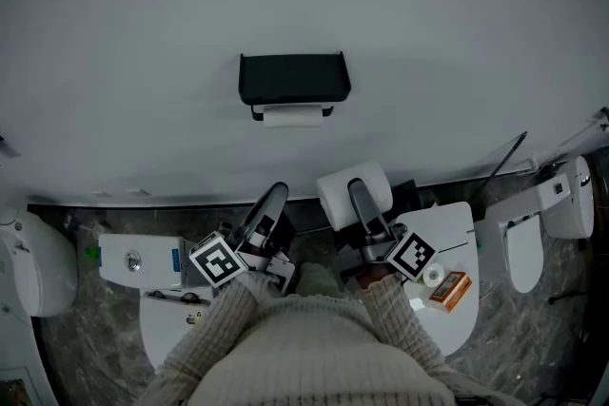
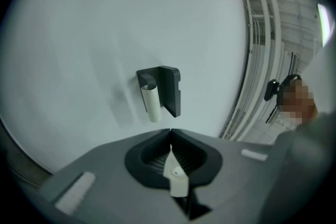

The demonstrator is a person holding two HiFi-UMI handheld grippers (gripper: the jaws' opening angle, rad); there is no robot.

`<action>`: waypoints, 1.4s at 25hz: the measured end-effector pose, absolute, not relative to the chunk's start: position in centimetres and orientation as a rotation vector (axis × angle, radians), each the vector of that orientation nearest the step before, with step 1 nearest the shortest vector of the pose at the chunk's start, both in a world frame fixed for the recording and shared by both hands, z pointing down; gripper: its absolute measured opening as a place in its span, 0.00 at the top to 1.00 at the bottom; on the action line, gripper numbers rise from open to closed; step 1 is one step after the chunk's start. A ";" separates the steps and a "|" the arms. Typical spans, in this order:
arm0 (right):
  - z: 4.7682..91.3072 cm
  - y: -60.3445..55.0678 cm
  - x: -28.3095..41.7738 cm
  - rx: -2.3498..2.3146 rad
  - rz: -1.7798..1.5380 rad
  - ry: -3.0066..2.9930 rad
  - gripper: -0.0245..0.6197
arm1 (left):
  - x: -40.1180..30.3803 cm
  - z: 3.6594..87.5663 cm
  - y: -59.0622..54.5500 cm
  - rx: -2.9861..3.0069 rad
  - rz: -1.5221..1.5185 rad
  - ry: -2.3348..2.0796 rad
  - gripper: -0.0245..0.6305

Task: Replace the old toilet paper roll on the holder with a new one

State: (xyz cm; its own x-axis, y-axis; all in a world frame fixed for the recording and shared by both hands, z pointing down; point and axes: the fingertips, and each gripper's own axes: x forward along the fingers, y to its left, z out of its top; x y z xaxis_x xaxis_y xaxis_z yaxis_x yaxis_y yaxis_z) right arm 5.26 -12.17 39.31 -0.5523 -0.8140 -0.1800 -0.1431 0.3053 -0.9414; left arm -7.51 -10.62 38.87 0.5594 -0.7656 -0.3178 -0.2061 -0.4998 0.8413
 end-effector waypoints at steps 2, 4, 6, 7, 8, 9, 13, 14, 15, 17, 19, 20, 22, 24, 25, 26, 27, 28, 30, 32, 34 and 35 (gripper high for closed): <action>39.3 -12.7 5.3 -0.844 -1.282 1.907 0.23 | -7.4 38.7 -11.1 1.998 -0.894 -0.791 0.97; 39.1 -13.2 5.3 -0.835 -1.288 1.914 0.23 | -7.4 38.5 -11.7 2.005 -0.891 -0.810 0.97; 38.8 -13.7 5.2 -0.828 -1.290 1.930 0.23 | -7.4 38.2 -12.3 2.010 -0.896 -0.824 0.97; 38.8 -13.9 5.1 -0.827 -1.292 1.939 0.23 | -7.5 38.2 -12.6 2.008 -0.898 -0.832 0.97; 38.8 -14.1 5.0 -0.827 -1.295 1.946 0.23 | -7.7 38.3 -12.9 2.000 -0.899 -0.839 0.97; 38.8 -14.3 5.0 -0.828 -1.299 1.952 0.23 | -7.8 38.5 -13.1 1.986 -0.905 -0.842 0.97; 38.8 -15.0 5.0 -0.822 -1.302 1.961 0.23 | -7.7 38.4 -14.0 1.942 -0.932 -0.829 0.97; 38.8 -15.3 5.0 -0.819 -1.302 1.963 0.23 | -7.7 38.4 -14.3 1.937 -0.937 -0.829 0.97; 38.8 -15.6 5.1 -0.815 -1.302 1.965 0.23 | -7.7 38.3 -14.6 1.935 -0.941 -0.833 0.97; 38.9 -16.0 5.0 -0.810 -1.307 1.965 0.23 | -7.6 38.4 -15.0 1.934 -0.942 -0.842 0.97; 38.9 -16.3 5.1 -0.808 -1.314 1.962 0.23 | -7.5 38.5 -15.4 1.932 -0.939 -0.843 0.97; 38.9 -16.4 5.1 -0.807 -1.316 1.962 0.23 | -7.4 38.5 -15.5 1.931 -0.938 -0.843 0.97; 38.9 -16.7 5.0 -0.806 -1.317 1.966 0.23 | -7.5 38.4 -15.9 1.931 -0.942 -0.841 0.97; 39.1 -16.9 4.9 -0.808 -1.322 1.967 0.23 | -7.7 38.2 -16.2 1.935 -0.947 -0.842 0.97; 39.2 -17.0 4.9 -0.809 -1.323 1.966 0.23 | -7.6 38.2 -16.4 1.938 -0.947 -0.843 0.97; 39.2 -17.1 5.0 -0.811 -1.323 1.965 0.23 | -7.6 38.1 -16.6 1.940 -0.947 -0.844 0.97; 39.2 -17.3 5.1 -0.812 -1.322 1.965 0.23 | -7.5 38.1 -16.8 1.941 -0.945 -0.844 0.96; 39.2 -17.5 5.2 -0.812 -1.320 1.965 0.23 | -7.5 38.1 -17.1 1.939 -0.946 -0.845 0.96; 39.2 -17.8 5.4 -0.813 -1.321 1.961 0.23 | -7.5 38.1 -17.6 1.931 -0.954 -0.845 0.95; 39.3 -18.0 5.6 -0.817 -1.321 1.958 0.23 | -7.4 38.0 -18.1 1.927 -0.964 -0.841 0.93; 39.3 -18.2 5.8 -0.821 -1.322 1.954 0.23 | -7.3 37.7 -18.5 1.929 -0.973 -0.838 0.89; 39.3 -18.2 5.9 -0.824 -1.322 1.951 0.23 | -7.3 37.6 -18.8 1.930 -0.978 -0.836 0.87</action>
State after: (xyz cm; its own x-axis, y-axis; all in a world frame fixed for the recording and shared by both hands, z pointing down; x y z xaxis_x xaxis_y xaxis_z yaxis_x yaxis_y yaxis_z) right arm 5.86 -18.23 39.33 -0.6032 -0.7823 -0.1553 -0.1454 0.2993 -0.9430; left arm -7.33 -18.75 37.60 0.4826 -0.8130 -0.3257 -0.1949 -0.4622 0.8651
